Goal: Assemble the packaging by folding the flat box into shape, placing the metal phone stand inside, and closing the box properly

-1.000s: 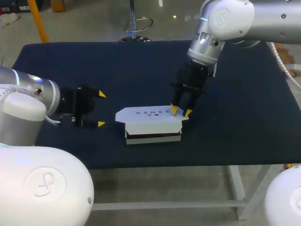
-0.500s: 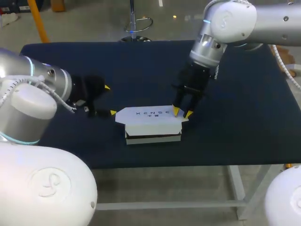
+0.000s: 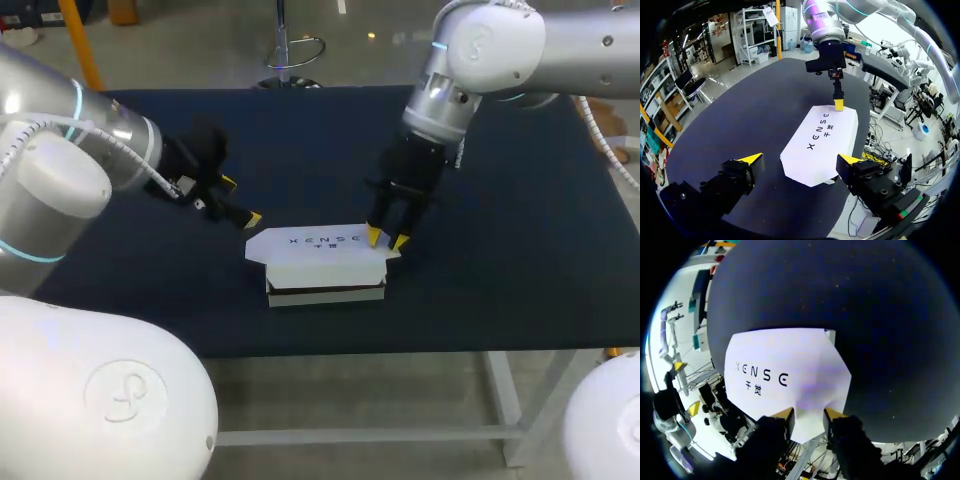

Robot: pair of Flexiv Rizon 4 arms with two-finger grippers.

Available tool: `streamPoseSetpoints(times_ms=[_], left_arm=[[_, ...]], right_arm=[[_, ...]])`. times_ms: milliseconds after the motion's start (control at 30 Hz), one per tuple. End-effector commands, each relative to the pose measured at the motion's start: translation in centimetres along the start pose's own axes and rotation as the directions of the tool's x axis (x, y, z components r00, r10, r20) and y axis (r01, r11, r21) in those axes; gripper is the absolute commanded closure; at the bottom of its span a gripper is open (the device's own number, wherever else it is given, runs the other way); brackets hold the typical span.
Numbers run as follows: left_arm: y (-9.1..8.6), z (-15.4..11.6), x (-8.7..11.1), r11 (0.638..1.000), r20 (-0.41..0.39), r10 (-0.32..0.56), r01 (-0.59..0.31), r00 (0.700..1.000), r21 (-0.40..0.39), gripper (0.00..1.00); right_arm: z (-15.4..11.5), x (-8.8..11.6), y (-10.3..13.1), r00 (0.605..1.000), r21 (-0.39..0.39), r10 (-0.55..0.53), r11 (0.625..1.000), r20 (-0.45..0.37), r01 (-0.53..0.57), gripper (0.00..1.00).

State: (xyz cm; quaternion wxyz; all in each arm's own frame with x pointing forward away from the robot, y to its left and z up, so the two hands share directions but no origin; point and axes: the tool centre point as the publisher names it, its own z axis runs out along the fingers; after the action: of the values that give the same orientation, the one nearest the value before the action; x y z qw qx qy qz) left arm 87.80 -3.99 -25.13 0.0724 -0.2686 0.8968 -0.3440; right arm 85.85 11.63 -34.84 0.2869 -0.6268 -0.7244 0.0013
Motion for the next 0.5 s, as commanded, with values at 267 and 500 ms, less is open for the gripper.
streamPoseSetpoints(times_ms=[267,500], left_arm=[[-0.96,2.46,-1.21,0.689,0.054,-0.648,0.615,0.760,-0.383,0.00],[-0.96,2.46,-1.21,0.689,0.054,-0.648,0.615,0.760,-0.383,0.00]], right_arm=[[0.31,-0.27,-0.29,1.000,-0.015,0.001,1.000,-0.009,-0.001,0.59],[0.40,-0.28,-0.29,1.000,-0.016,-0.005,1.000,-0.008,0.004,0.59]])
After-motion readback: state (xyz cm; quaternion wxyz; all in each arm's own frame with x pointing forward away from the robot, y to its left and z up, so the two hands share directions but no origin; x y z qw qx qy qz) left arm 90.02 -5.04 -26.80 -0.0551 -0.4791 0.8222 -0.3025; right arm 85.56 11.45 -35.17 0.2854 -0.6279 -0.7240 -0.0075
